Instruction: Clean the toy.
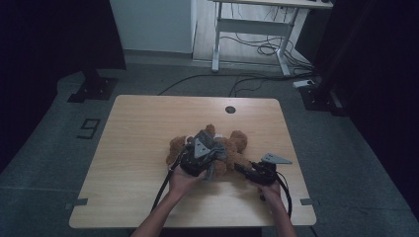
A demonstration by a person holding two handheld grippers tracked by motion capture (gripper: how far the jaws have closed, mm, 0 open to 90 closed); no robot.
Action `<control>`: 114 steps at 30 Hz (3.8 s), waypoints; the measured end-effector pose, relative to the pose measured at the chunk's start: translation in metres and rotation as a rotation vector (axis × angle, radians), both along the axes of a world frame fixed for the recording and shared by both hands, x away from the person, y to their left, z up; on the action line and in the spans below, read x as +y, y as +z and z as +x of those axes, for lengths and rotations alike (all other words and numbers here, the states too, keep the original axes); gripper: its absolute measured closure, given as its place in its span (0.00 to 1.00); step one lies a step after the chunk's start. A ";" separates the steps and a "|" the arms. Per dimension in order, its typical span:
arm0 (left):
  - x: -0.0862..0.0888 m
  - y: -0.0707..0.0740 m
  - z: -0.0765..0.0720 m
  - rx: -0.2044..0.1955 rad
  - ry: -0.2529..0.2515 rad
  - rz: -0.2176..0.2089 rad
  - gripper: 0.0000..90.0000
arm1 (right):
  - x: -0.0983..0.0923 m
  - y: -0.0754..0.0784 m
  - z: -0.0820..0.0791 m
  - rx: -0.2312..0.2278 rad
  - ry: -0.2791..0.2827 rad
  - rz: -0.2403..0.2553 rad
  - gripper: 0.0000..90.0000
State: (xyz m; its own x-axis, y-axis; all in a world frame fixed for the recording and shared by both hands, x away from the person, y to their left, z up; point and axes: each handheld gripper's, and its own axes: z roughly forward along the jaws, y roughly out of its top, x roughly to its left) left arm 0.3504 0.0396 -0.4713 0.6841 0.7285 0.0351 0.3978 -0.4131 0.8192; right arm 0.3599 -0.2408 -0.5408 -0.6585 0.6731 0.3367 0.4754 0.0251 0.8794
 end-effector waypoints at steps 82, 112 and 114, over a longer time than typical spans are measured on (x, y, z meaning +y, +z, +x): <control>-0.013 -0.037 -0.030 0.142 -0.111 0.078 0.84 | -0.003 0.000 -0.002 0.016 0.047 -0.019 0.61; -0.046 -0.002 -0.005 0.131 -0.157 0.023 0.84 | -0.004 0.000 -0.002 0.025 0.038 0.006 0.61; -0.047 -0.004 -0.006 0.133 -0.163 0.033 0.84 | -0.004 0.000 -0.002 0.024 0.038 0.003 0.61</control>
State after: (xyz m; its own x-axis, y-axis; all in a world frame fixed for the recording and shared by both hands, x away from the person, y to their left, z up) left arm 0.3441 -0.0074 -0.4754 0.7928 0.6081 -0.0414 0.4277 -0.5066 0.7486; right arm 0.3576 -0.2445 -0.5403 -0.6751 0.6467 0.3550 0.4954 0.0407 0.8677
